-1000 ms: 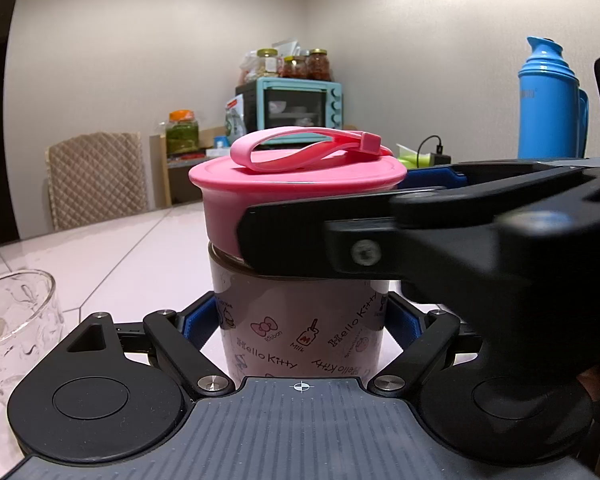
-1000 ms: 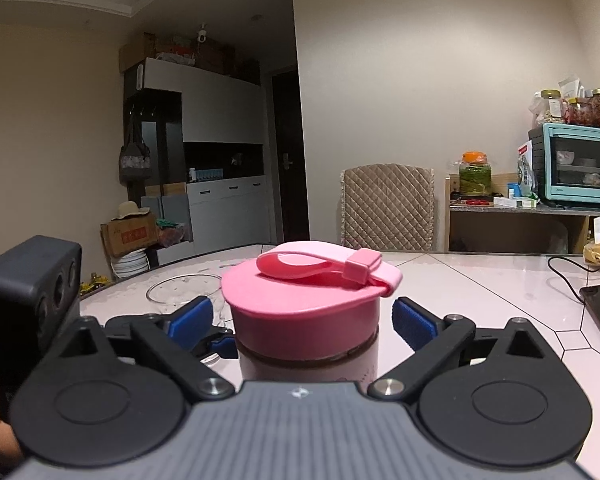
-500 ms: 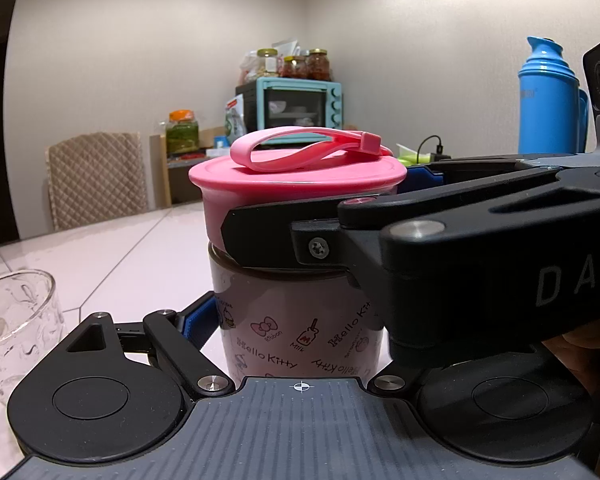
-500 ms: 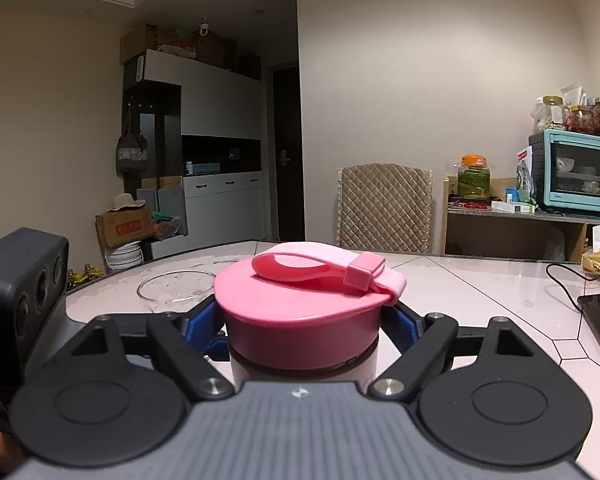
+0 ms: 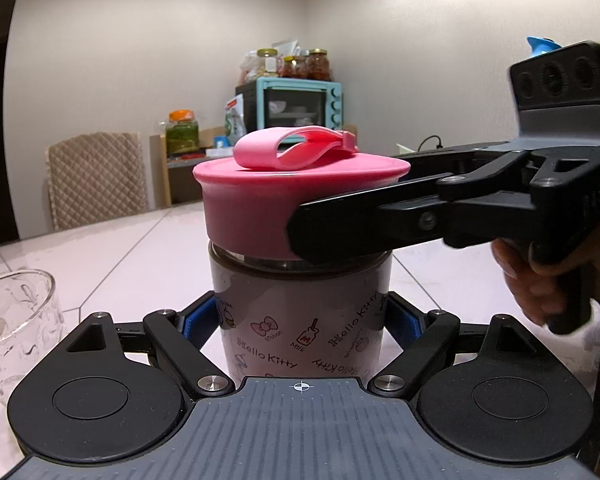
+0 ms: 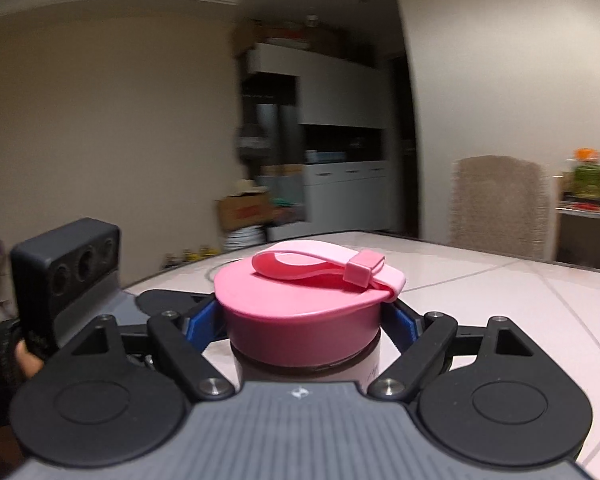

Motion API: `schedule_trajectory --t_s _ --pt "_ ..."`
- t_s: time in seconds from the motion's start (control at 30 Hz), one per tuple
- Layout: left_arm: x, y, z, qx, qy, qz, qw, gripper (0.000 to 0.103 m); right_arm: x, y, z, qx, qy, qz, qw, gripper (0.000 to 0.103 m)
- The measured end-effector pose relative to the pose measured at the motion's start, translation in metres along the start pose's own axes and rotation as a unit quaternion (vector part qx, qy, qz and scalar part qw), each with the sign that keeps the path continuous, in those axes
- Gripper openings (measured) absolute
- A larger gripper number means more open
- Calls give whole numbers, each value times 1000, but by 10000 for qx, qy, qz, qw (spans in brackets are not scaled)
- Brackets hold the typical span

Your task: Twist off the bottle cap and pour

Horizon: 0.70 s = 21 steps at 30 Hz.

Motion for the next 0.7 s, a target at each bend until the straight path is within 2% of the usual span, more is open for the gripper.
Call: schedule_trajectory --t_s 0.13,0.27,0.3,0.37,0.53,0.7 --pt "0 0 -1 1 0 1 10000 90 6 -1 -5 -37 132 -229 9996 85" --pt "1 -1 -1 -1 -2 -1 10000 90 5 1 -8 -23 83 -169 9998 86" --pt "2 -1 -1 1 -1 0 10000 90 5 2 -8 -14 45 -134 9999 89" --pt "2 -1 -1 1 -1 1 10000 90 0 8 -9 38 -135 82 9999 97" --pt "2 -2 -1 1 2 3 10000 90 -17 22 -9 62 -341 661 9972 98" --pt "1 -2 -1 1 0 1 10000 90 -34 34 0 157 -658 1391 9880 98"
Point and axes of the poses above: each gripper's, at about its wrist camera, not at the fingertips, and y roughly against the way its jaws point, x to its right, z to its underside, the point moved 1 cm from there along -y, roughly the way its jaws point, and after that the axes turned 10 degrees about z, right-handed, at the moved point
